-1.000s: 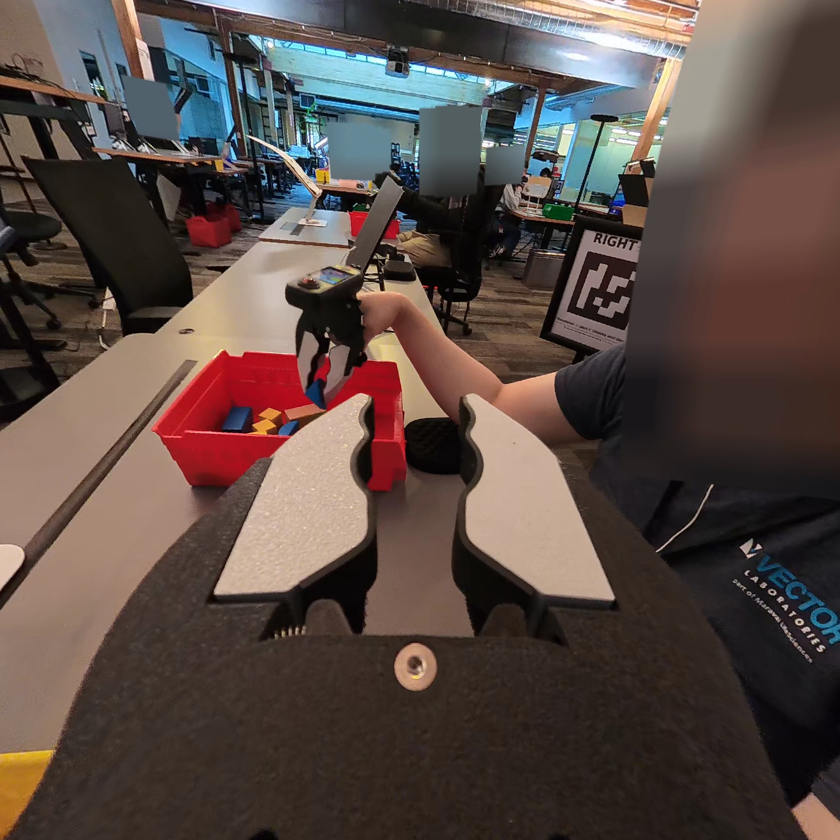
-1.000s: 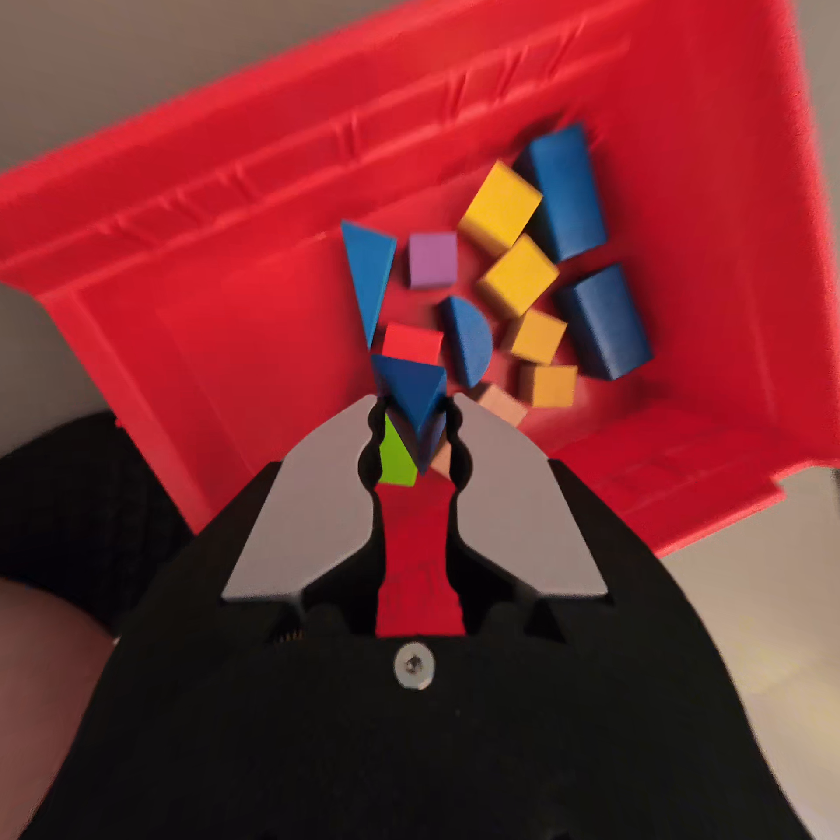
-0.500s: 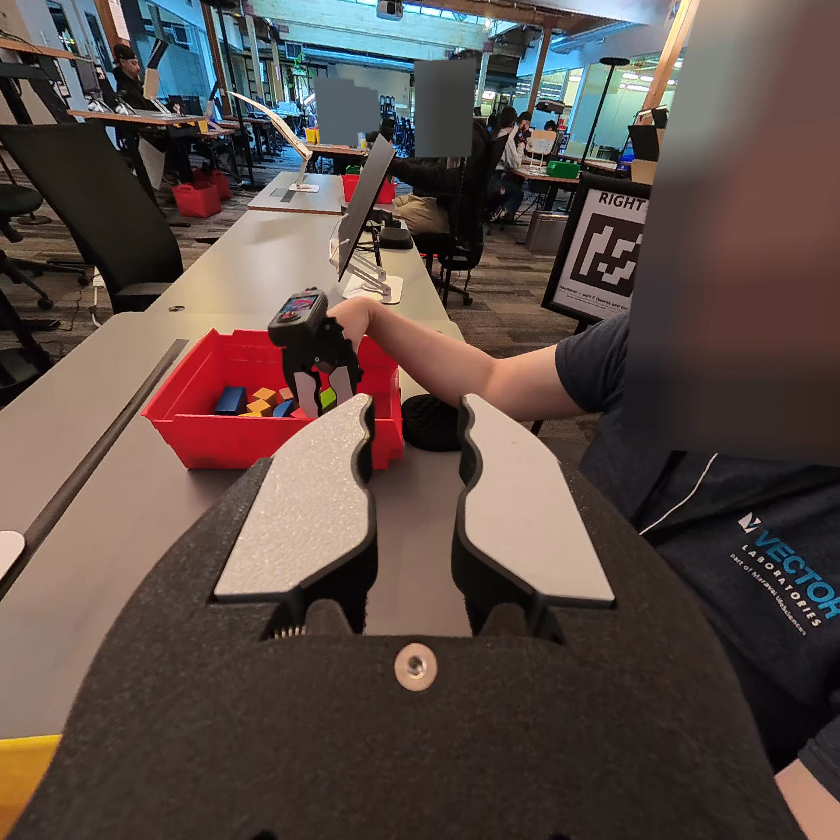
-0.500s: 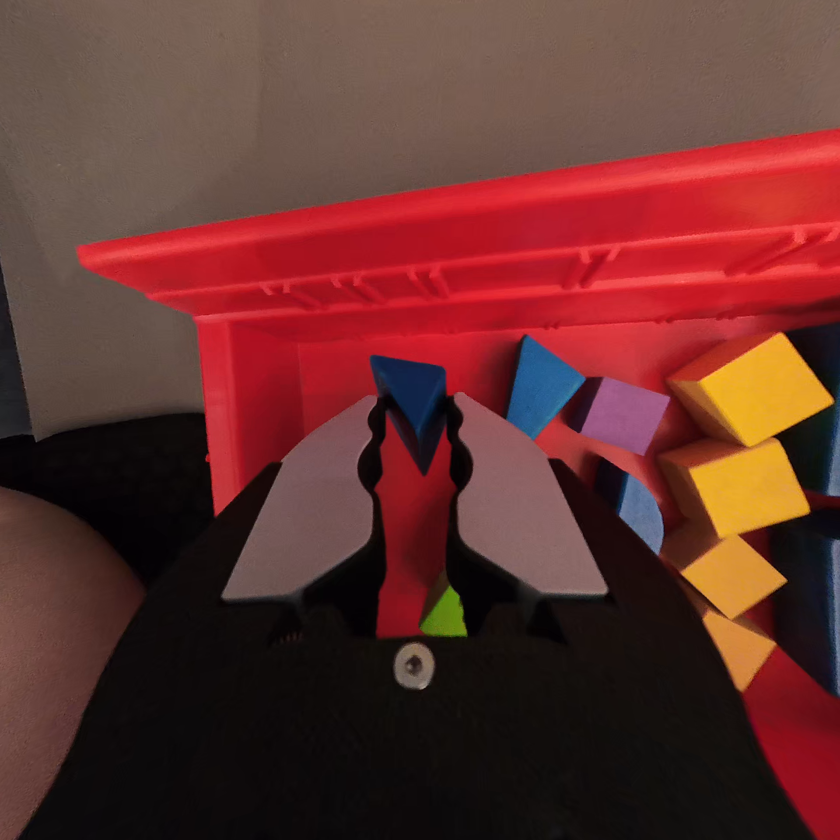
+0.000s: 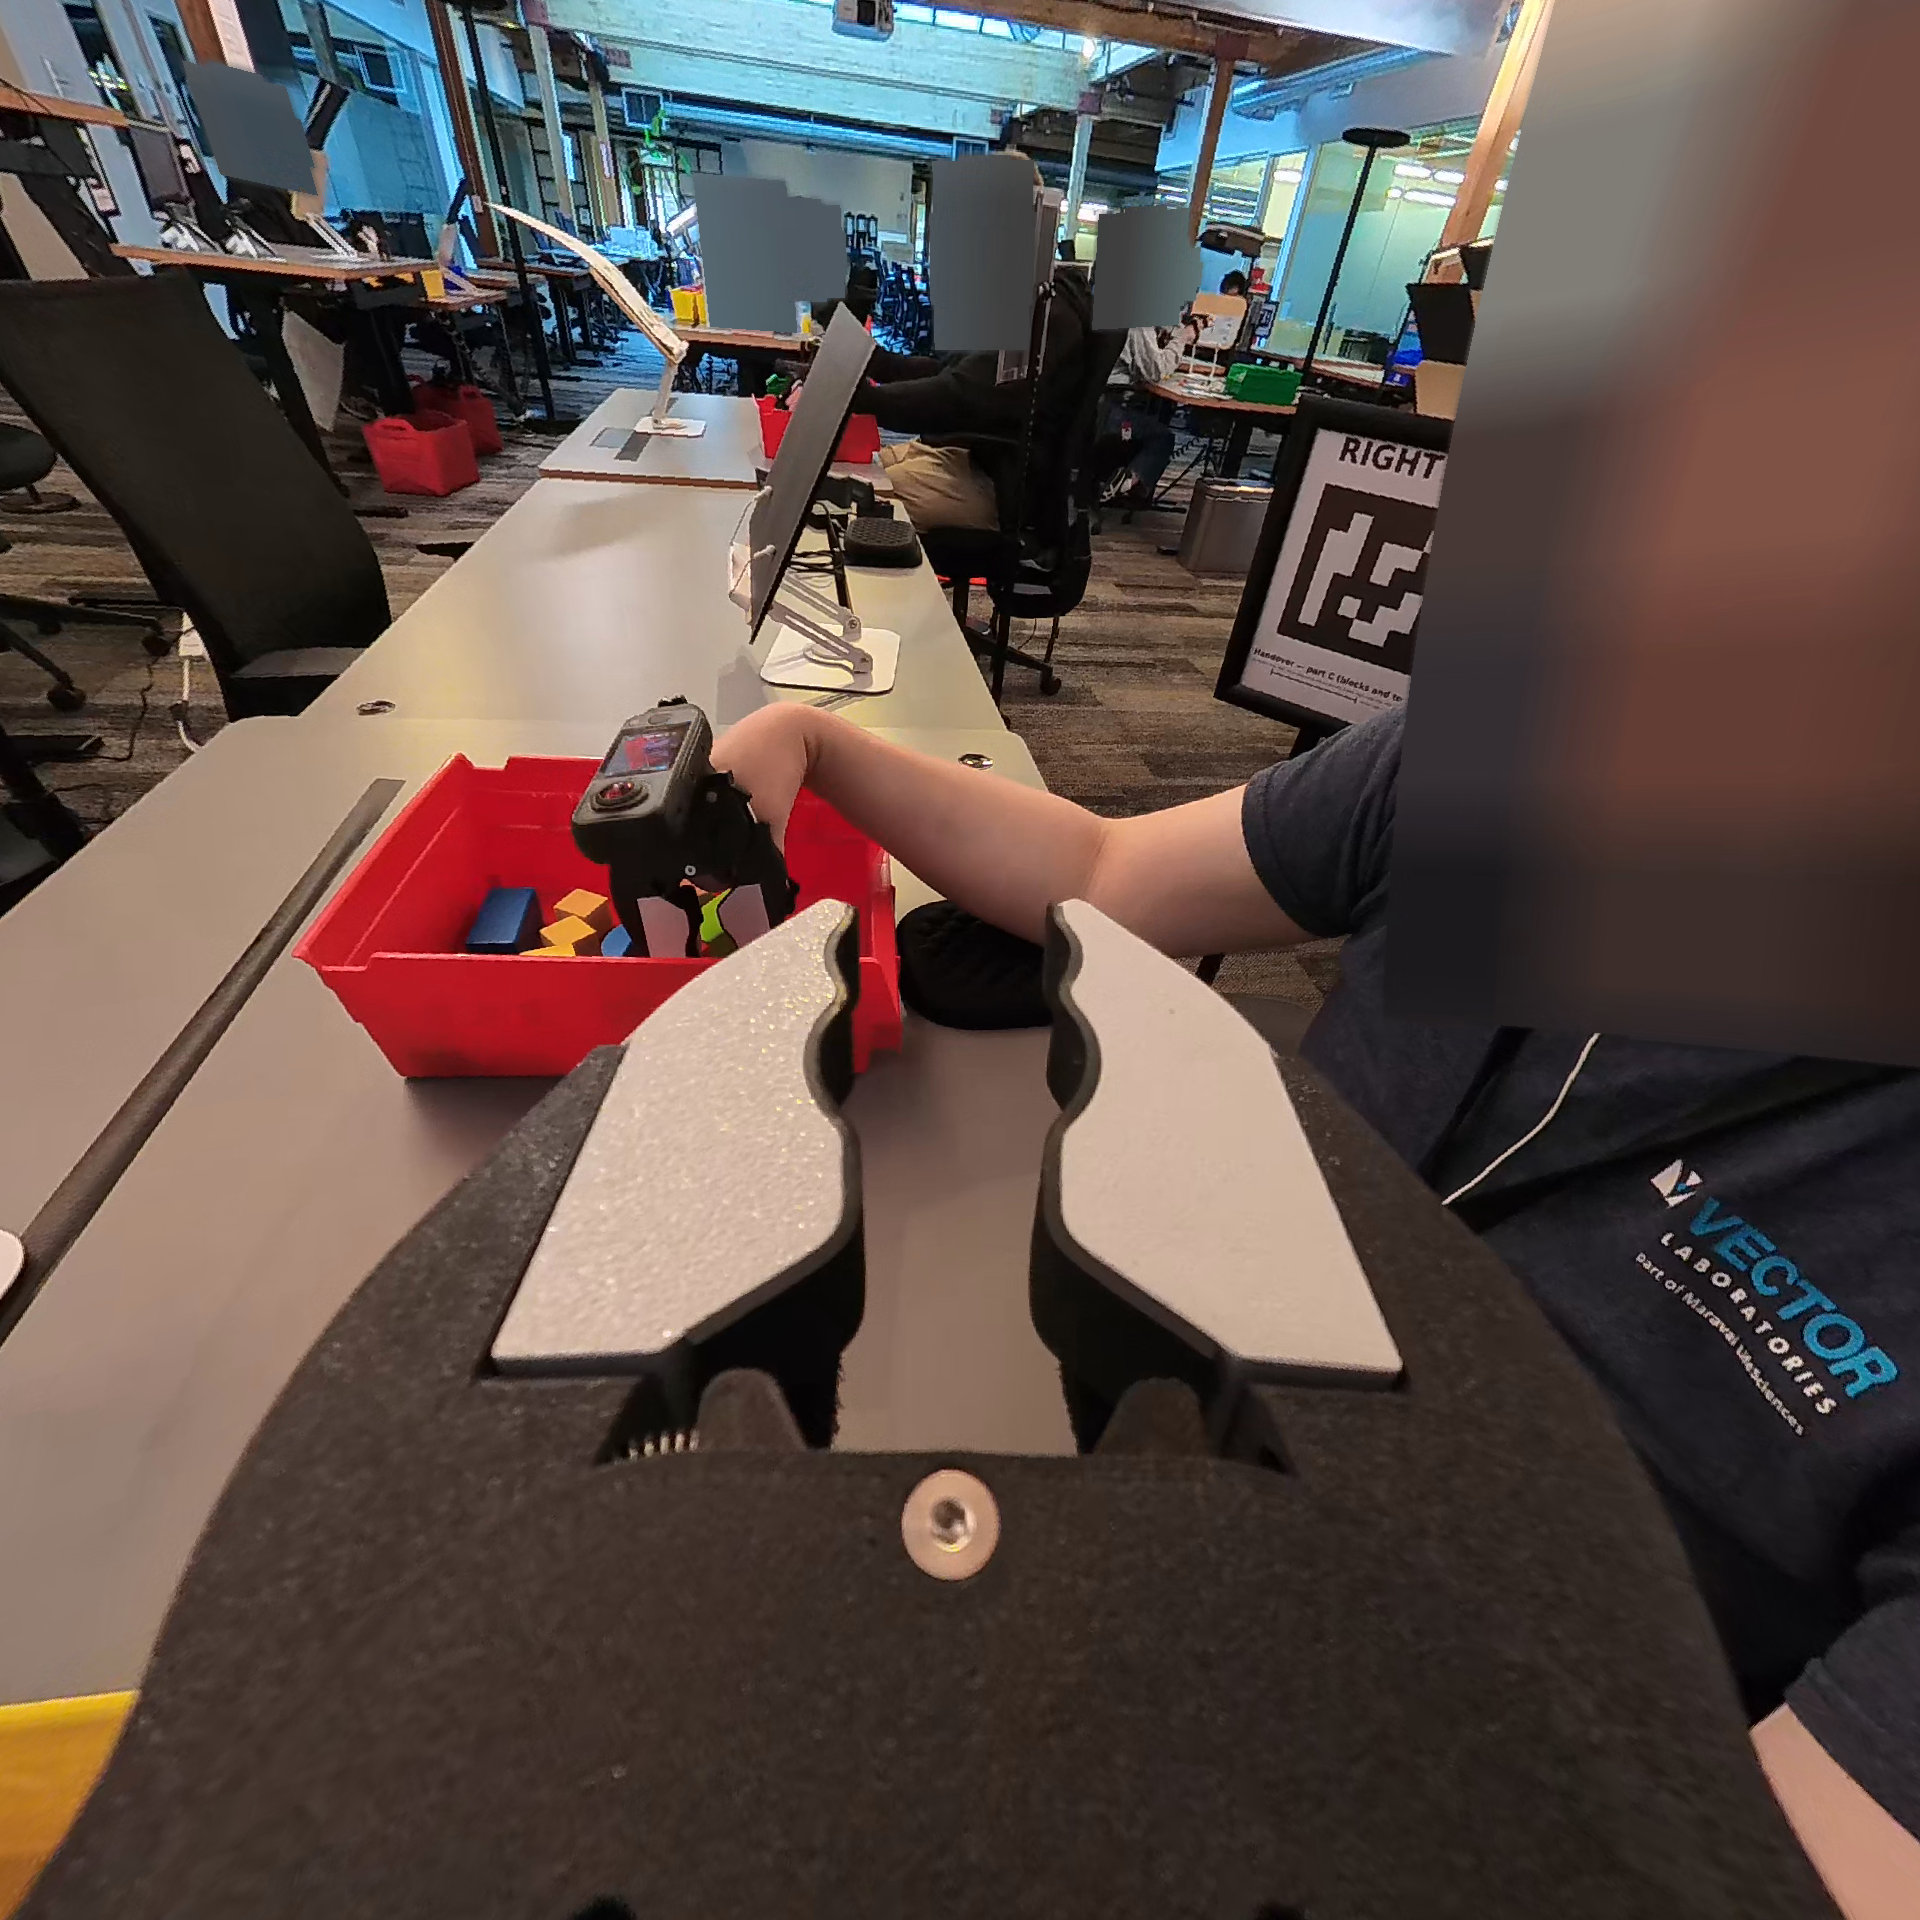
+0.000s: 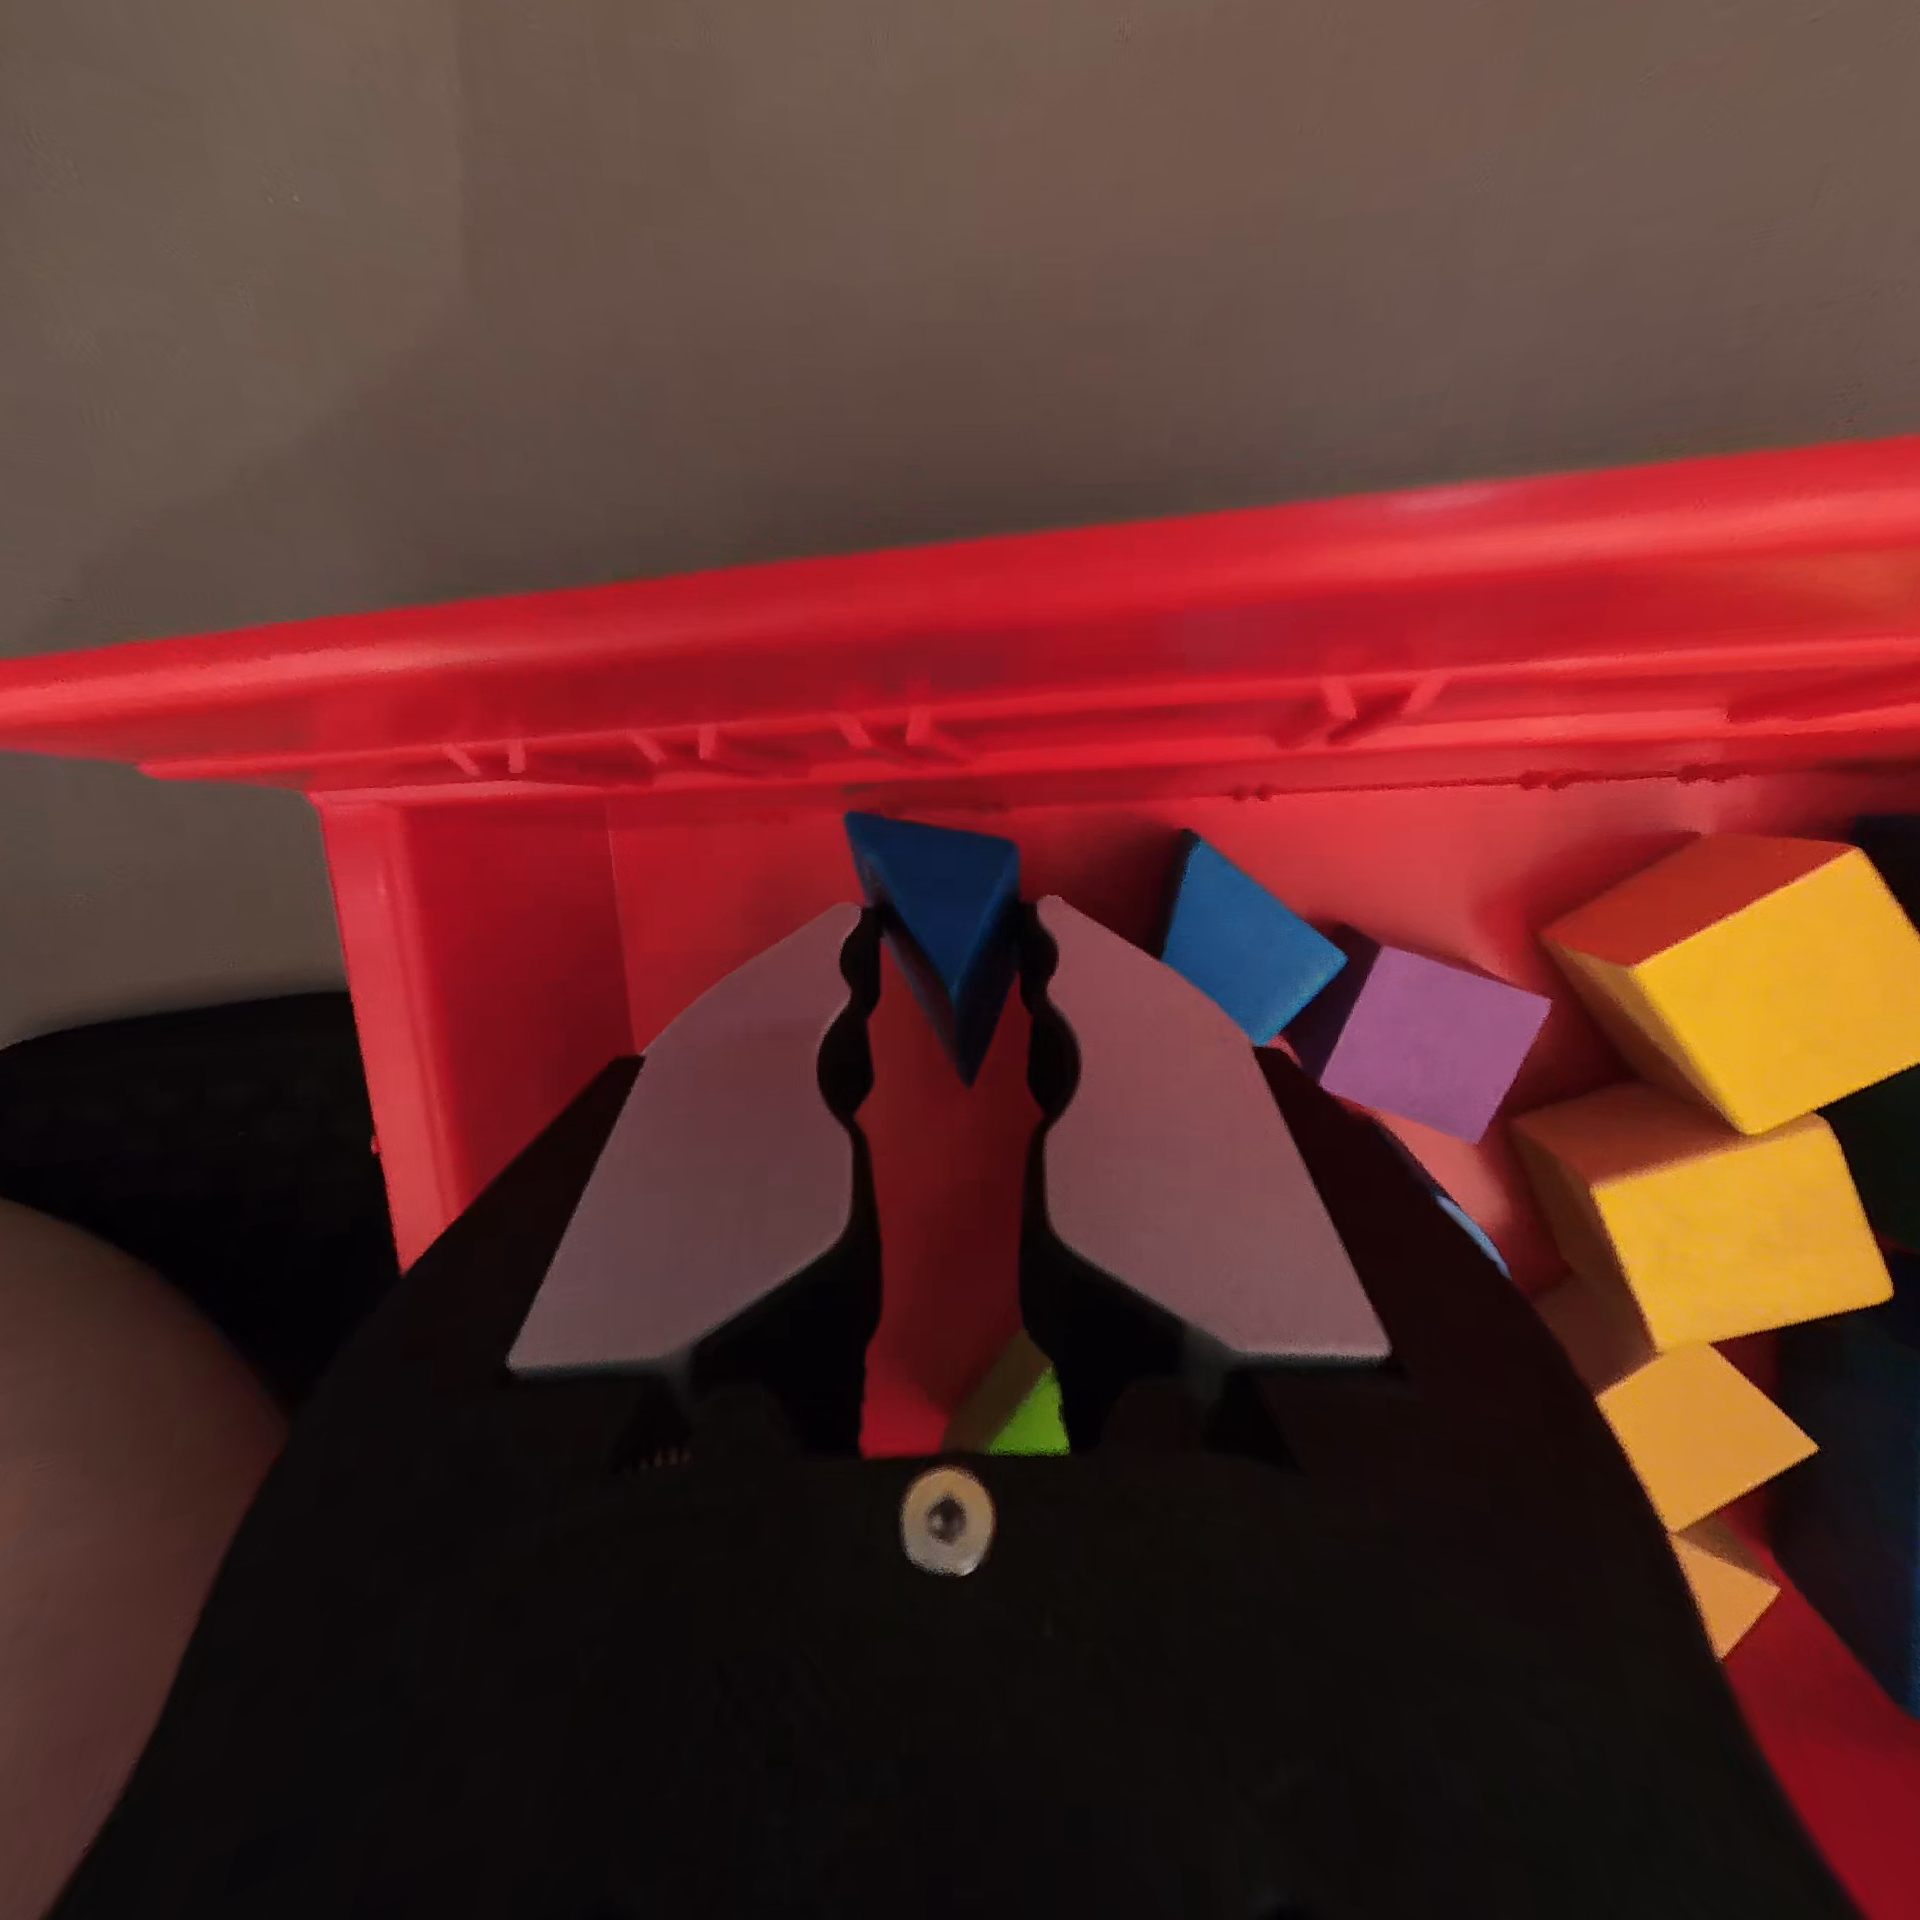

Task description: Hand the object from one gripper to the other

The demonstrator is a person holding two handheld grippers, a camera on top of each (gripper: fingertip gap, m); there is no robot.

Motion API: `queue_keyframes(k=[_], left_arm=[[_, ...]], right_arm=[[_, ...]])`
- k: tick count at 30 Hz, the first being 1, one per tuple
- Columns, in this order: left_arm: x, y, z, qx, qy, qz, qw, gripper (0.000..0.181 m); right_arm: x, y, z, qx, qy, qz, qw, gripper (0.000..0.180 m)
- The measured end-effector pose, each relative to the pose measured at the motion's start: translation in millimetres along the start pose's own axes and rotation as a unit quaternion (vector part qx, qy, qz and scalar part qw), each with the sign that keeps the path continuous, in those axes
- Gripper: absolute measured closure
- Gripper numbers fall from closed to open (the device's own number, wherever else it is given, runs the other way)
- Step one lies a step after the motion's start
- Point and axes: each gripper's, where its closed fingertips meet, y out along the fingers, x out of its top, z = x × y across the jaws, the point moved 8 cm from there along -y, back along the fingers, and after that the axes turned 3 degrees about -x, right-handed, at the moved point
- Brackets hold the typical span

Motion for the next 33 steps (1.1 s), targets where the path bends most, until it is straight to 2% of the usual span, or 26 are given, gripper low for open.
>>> queue_keyframes(k=[5,10,25,29,31,33], left_arm=[[-0.5,1.8,-1.2,-0.008,-0.007,0.004,1.0,0.148],[-0.2,2.8,-1.8,-0.01,-0.007,0.006,1.0,0.148],[-2.6,5.0,-1.6,-0.001,-0.004,0.031,1.0,0.148],[-4.4,-15.7,6.8,0.076,0.0,0.04,0.996,0.148],[-10.6,-34.5,18.2,0.155,-0.009,0.059,0.986,0.147],[-18.3,-59.4,36.9,0.275,-0.034,0.071,0.958,0.15]], right_arm=[[-0.8,2.0,1.0,-0.009,0.022,0.05,0.998,0.151],[-3.7,3.0,0.5,-0.004,0.036,0.064,0.997,0.151],[-6.4,-9.1,-0.5,-0.007,0.053,0.04,0.998,0.153],[-2.0,-31.3,5.7,-0.032,0.035,-0.007,0.999,0.154],[-1.0,-46.3,9.8,-0.06,0.023,-0.031,0.997,0.157],[0.8,-61.1,14.9,-0.086,0.01,-0.056,0.995,0.158]])
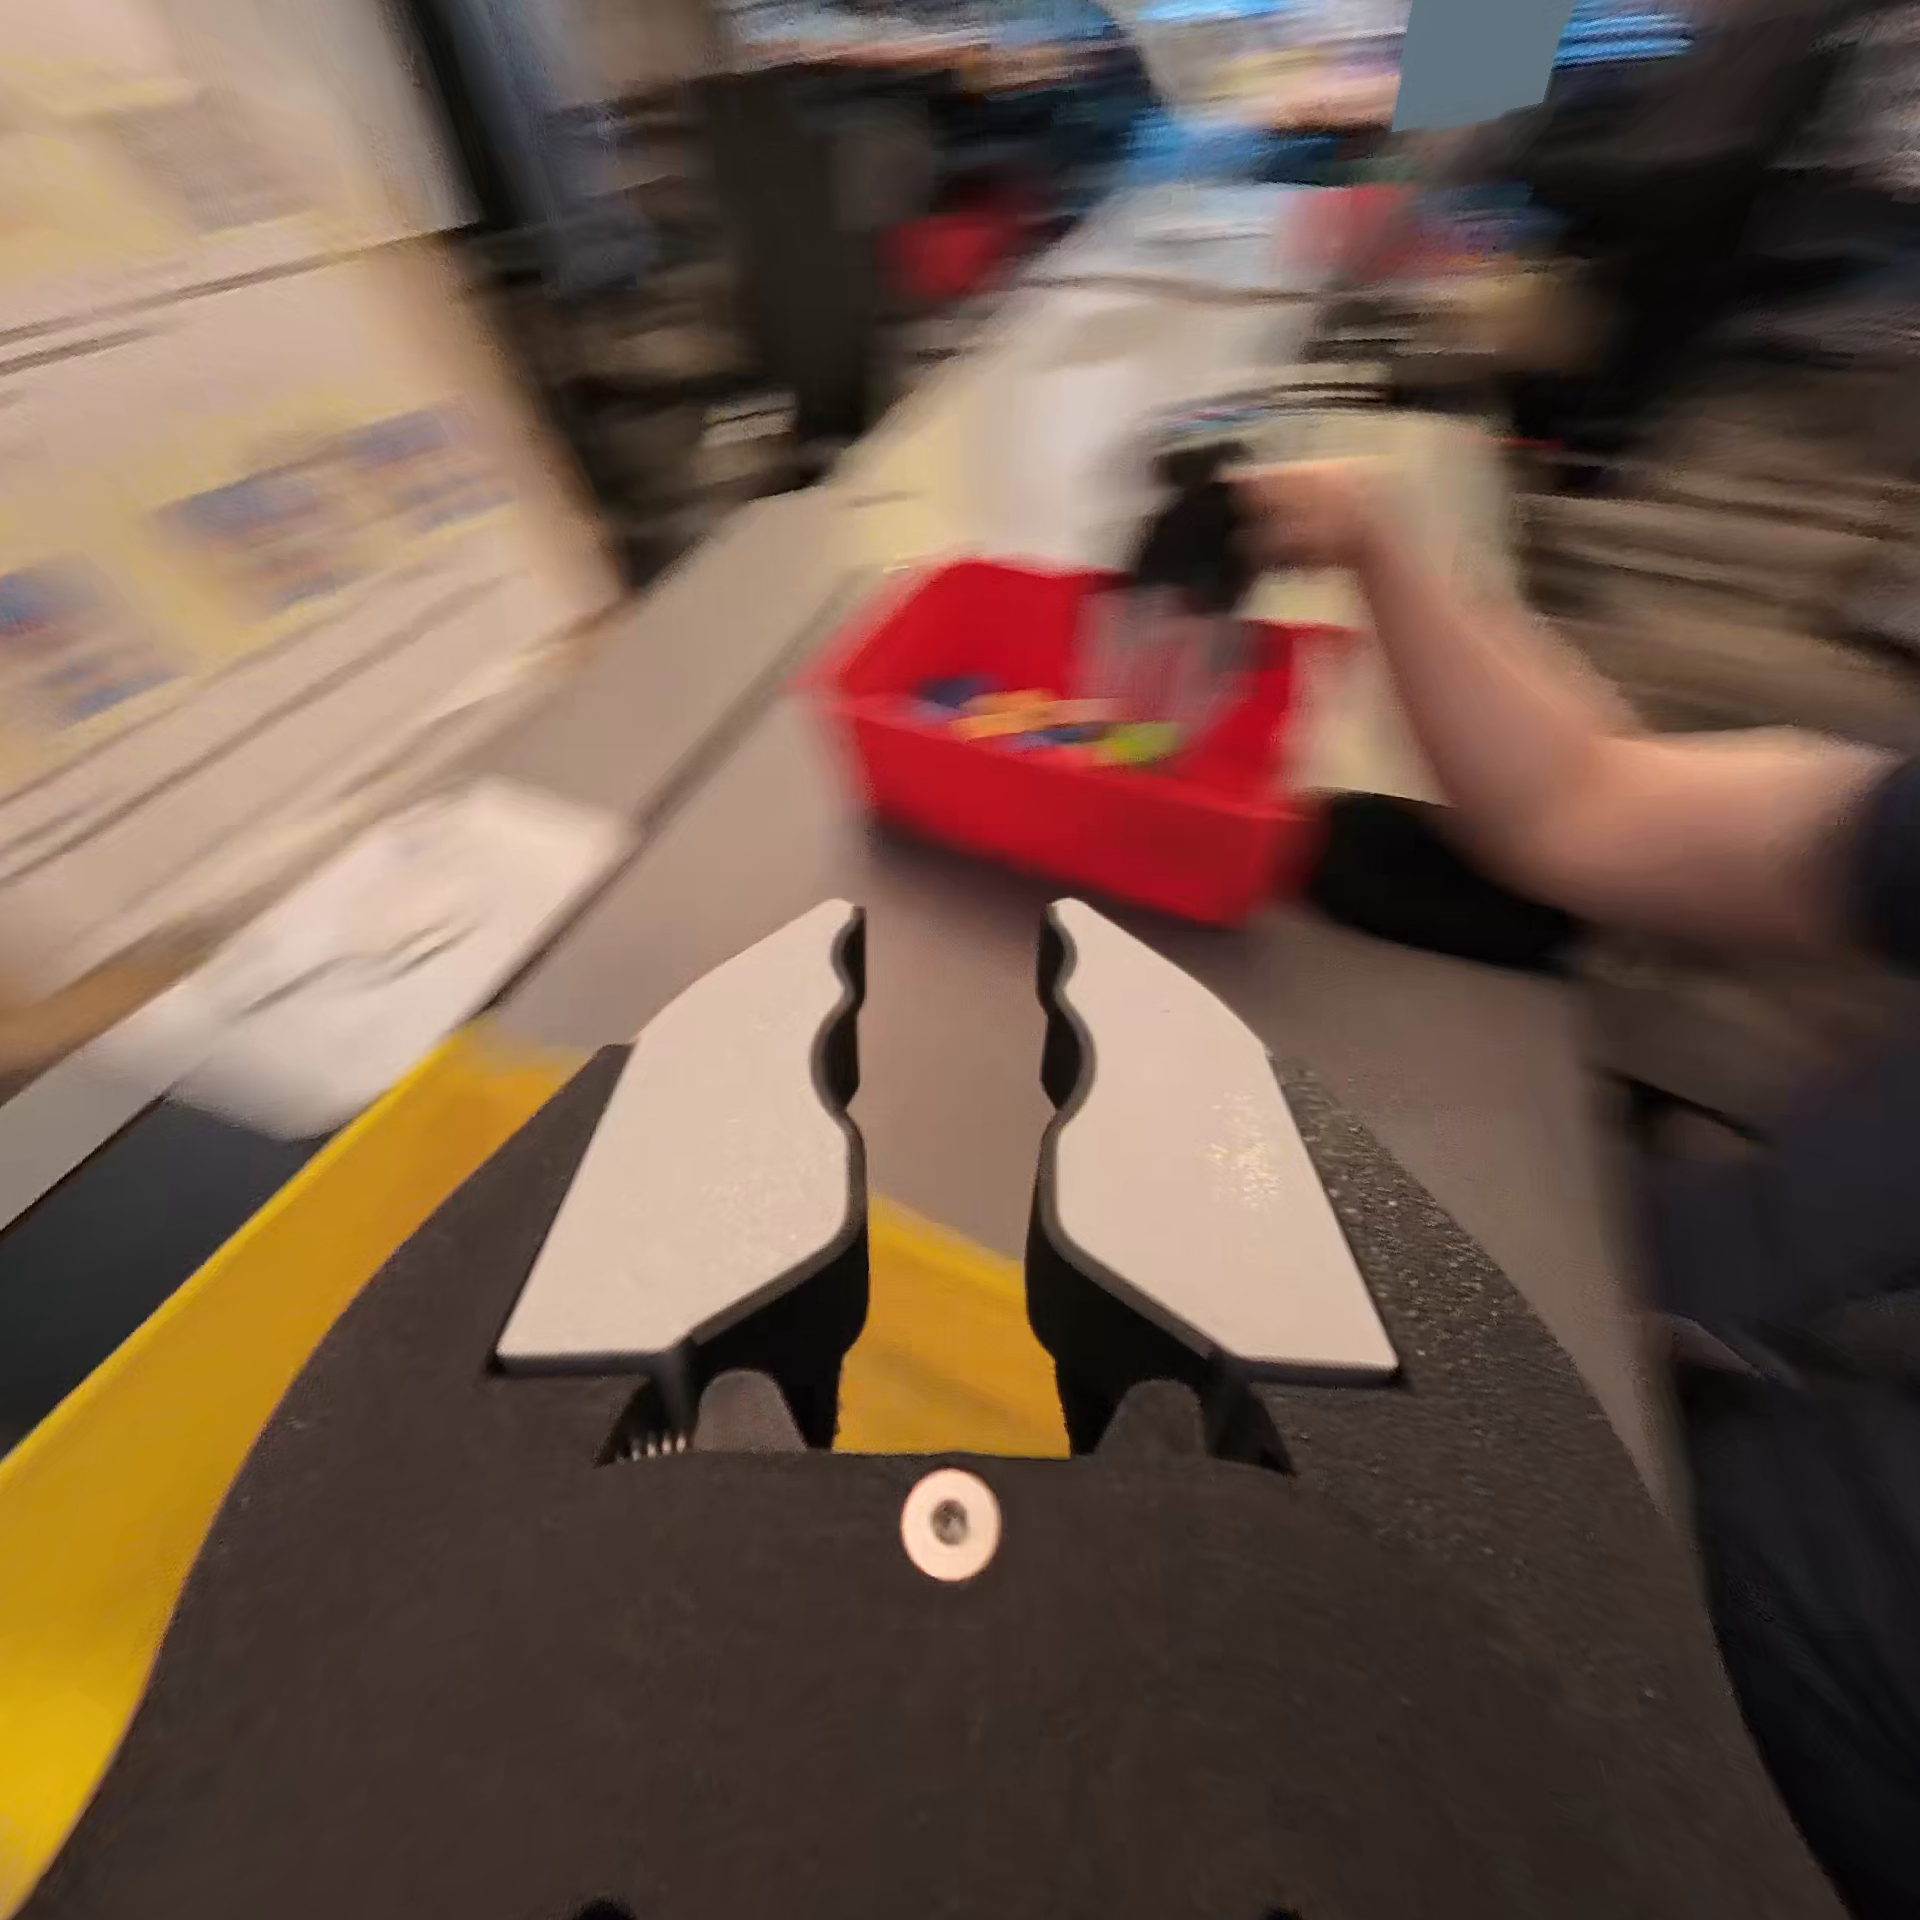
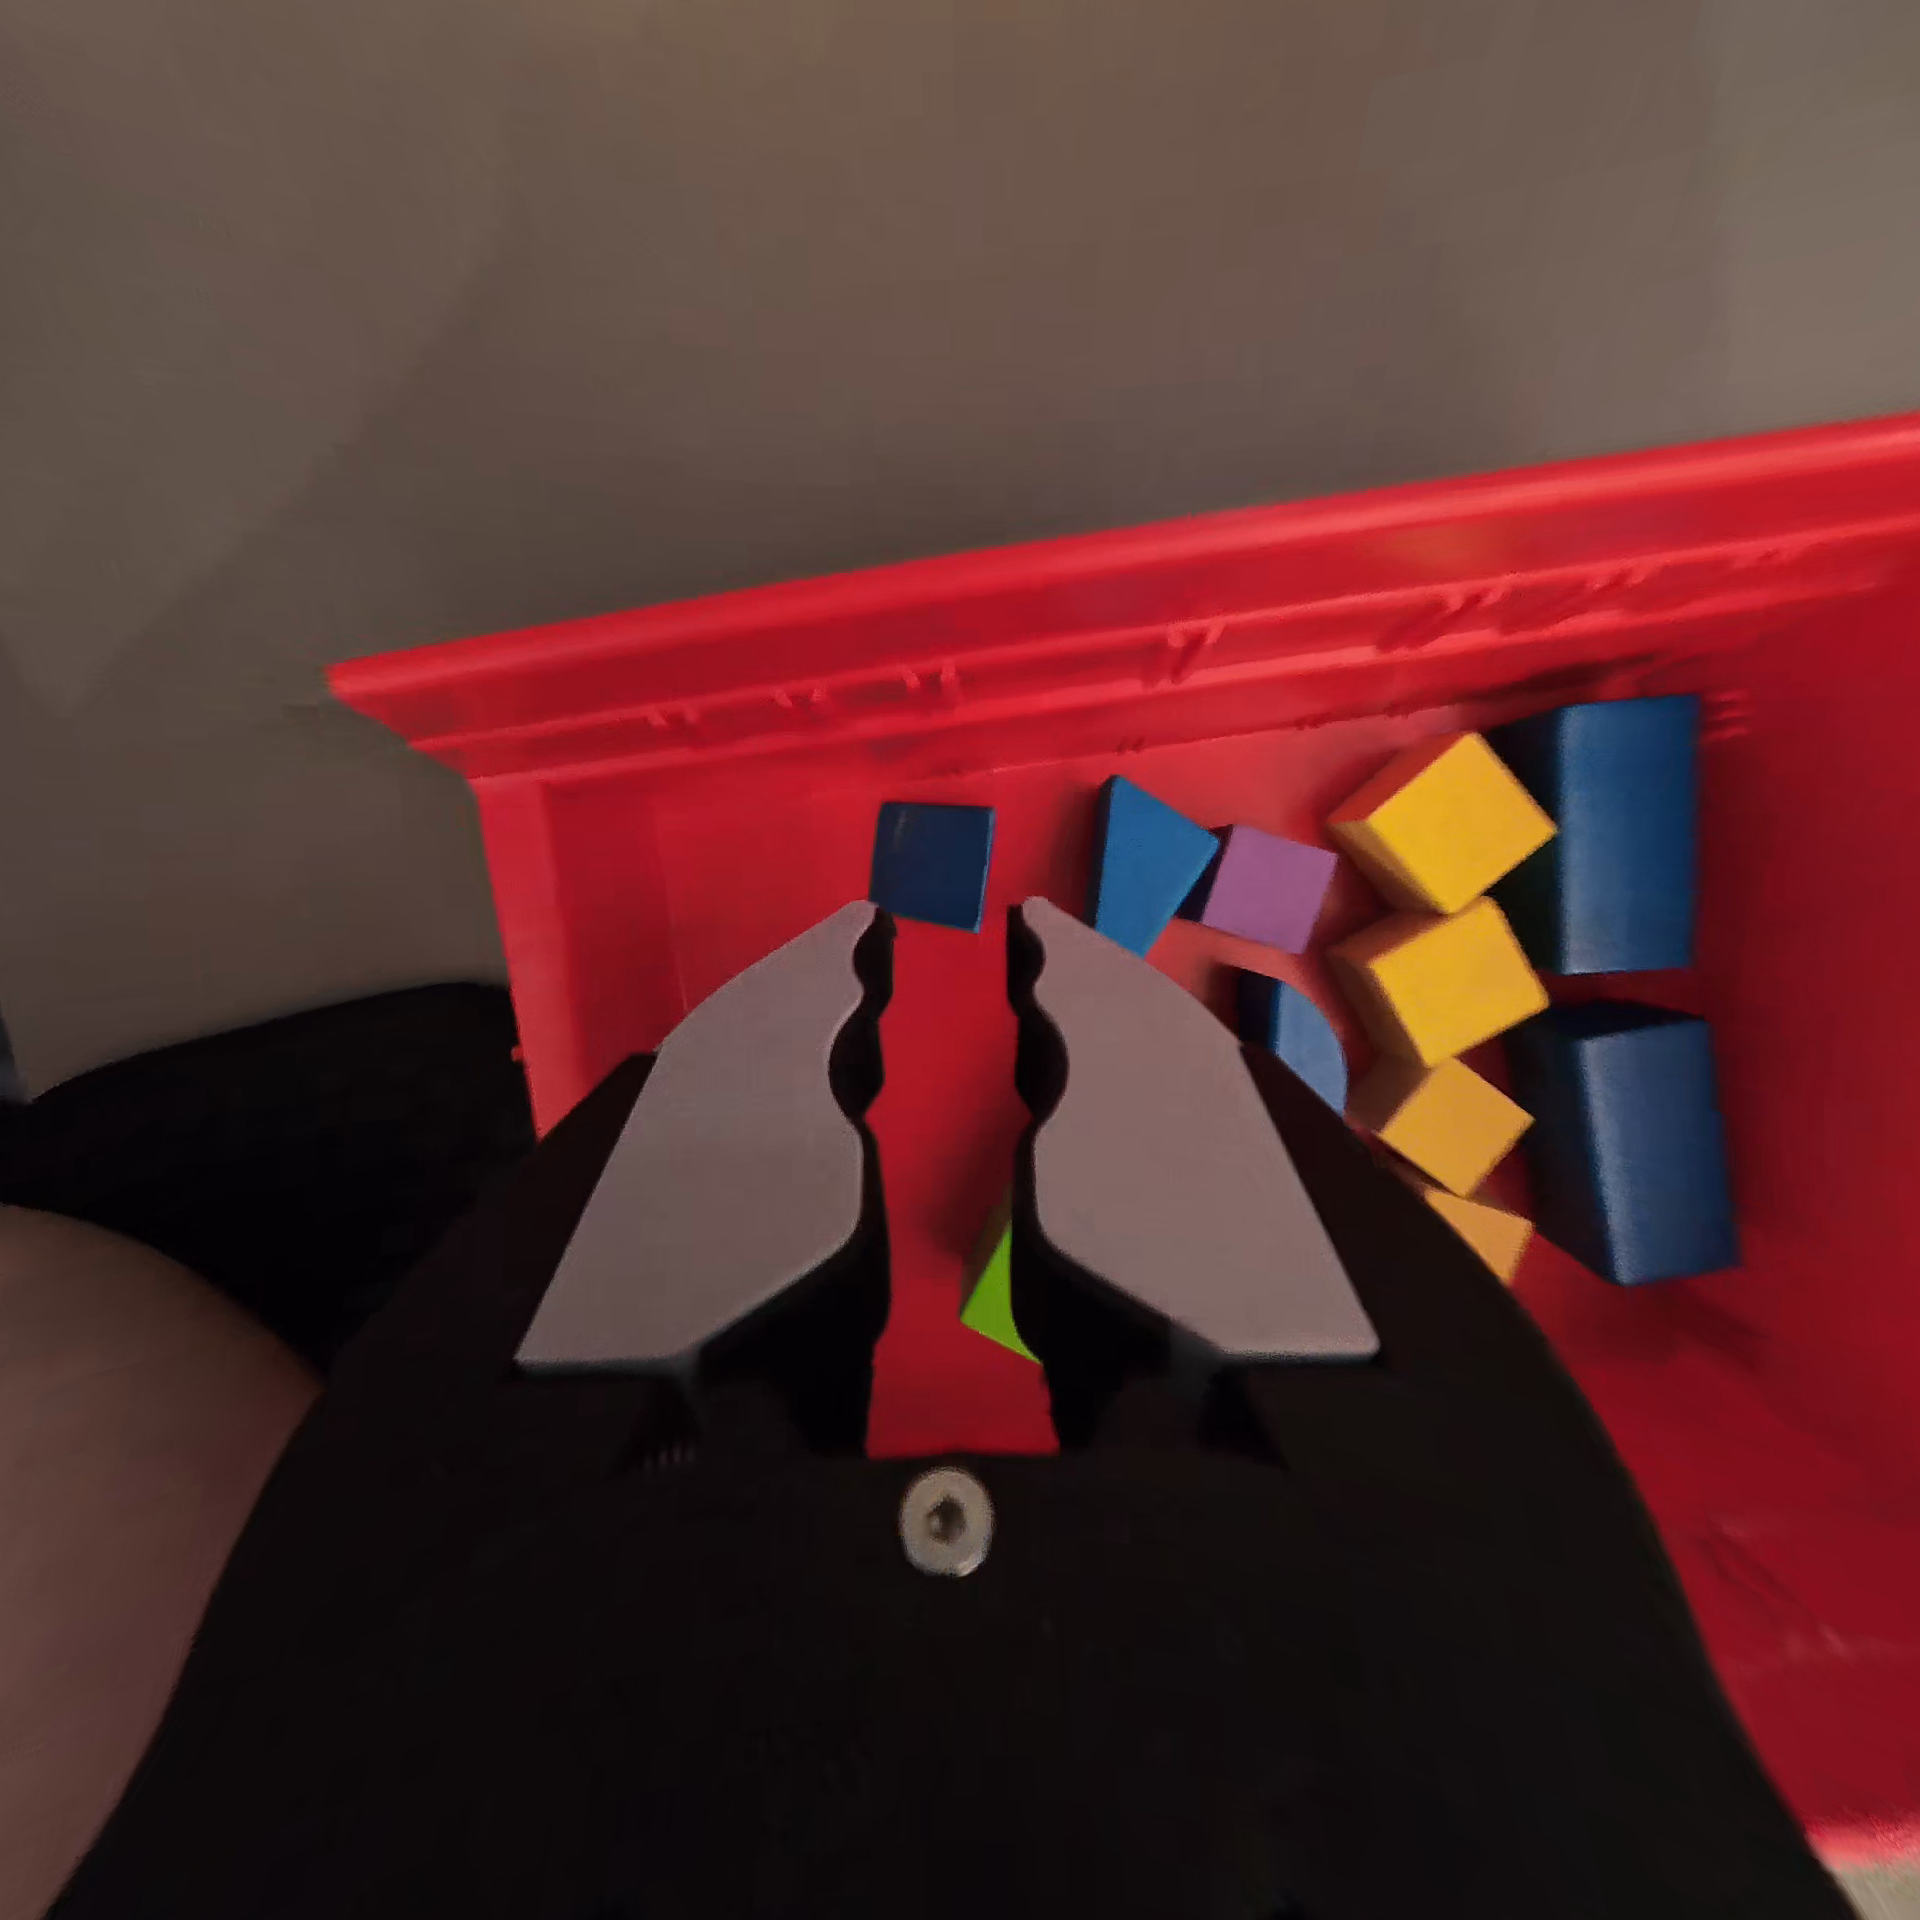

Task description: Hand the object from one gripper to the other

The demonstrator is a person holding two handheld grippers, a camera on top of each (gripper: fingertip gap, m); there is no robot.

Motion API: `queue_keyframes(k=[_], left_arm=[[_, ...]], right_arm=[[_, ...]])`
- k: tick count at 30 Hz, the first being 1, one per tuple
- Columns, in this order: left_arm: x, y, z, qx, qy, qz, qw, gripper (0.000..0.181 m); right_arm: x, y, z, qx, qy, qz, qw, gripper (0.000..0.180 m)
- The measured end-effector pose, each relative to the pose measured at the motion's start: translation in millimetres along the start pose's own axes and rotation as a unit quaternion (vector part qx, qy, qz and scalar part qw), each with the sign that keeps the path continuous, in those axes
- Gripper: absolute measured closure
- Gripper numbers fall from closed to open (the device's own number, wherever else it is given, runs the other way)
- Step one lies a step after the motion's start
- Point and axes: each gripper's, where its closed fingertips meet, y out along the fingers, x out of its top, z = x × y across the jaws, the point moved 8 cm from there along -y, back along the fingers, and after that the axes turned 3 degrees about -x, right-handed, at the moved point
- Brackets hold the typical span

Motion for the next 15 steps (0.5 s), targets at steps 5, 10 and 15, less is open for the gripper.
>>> queue_keyframes(k=[5,10,15], left_arm=[[-28.6,-6.0,55.2,0.114,-0.083,0.008,0.99,0.15],[-72.1,22.6,95.0,0.14,-0.1,0.079,0.982,0.141],[-111.8,52.9,114.3,0.142,-0.055,0.167,0.974,0.141]], right_arm=[[12.8,-29.3,4.1,-0.092,-0.046,-0.049,0.994,0.158],[14.3,-45.2,5.9,-0.141,-0.057,-0.059,0.987,0.157],[5.4,-52.3,3.0,-0.149,-0.042,-0.074,0.985,0.158]])
